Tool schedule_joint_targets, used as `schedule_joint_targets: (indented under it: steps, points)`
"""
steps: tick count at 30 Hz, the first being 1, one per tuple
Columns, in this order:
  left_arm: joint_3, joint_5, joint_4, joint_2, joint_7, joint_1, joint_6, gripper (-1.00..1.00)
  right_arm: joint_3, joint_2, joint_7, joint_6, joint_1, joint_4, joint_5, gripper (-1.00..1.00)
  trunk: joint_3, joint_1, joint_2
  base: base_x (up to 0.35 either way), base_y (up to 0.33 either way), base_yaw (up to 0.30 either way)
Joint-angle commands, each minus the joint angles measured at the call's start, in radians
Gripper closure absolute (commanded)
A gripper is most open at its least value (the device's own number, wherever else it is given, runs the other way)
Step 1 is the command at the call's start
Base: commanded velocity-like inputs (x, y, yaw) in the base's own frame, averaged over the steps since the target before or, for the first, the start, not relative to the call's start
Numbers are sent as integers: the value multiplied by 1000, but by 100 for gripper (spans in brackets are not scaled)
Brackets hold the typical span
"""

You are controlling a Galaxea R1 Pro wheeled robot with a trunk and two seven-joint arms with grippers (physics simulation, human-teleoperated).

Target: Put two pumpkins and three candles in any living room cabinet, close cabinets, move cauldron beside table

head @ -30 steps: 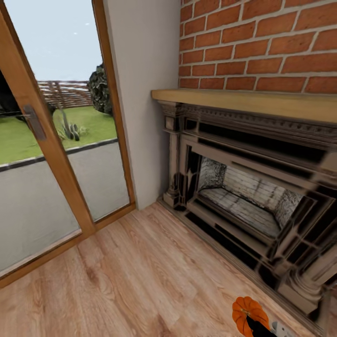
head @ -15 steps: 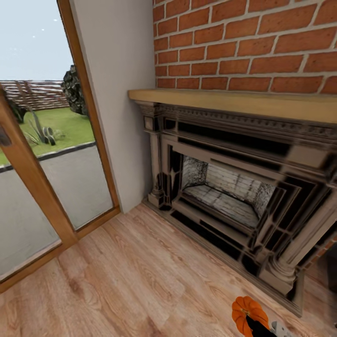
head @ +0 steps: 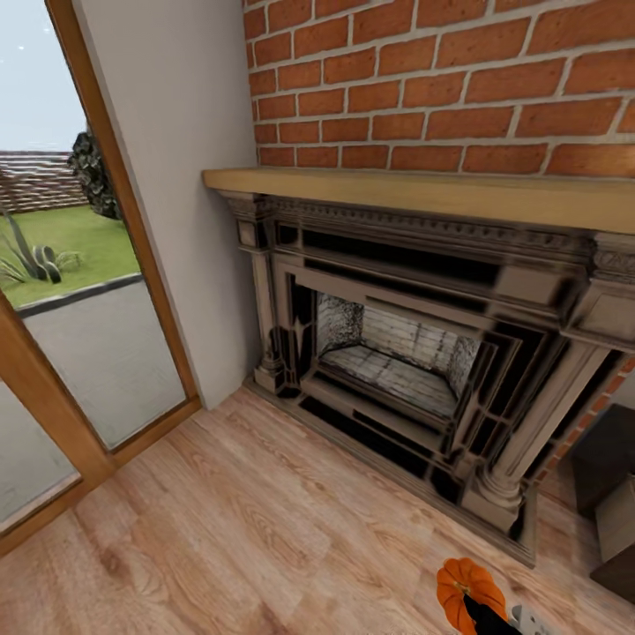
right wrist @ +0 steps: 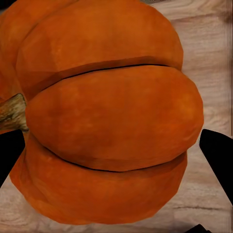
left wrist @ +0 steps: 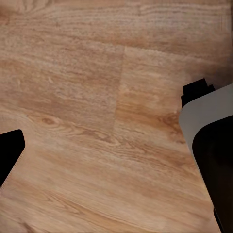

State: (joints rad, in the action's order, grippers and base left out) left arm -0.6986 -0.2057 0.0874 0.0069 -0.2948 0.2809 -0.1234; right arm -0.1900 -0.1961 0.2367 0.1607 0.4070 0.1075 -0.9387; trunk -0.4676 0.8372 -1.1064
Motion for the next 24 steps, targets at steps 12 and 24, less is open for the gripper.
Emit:
schedule_joint_targets:
  steps: [12,24]
  points:
    - [-9,-9,3,1,-4,0,-7,-100,-8,0,5,3,1,-2,-11,100,-1,0,-1,0,0,-174]
    - [-8,-9,3,1,-4,0,-7,-100,-8,-1,7,2,1,2,-9,100,-1,0,-1,0,0,-84]
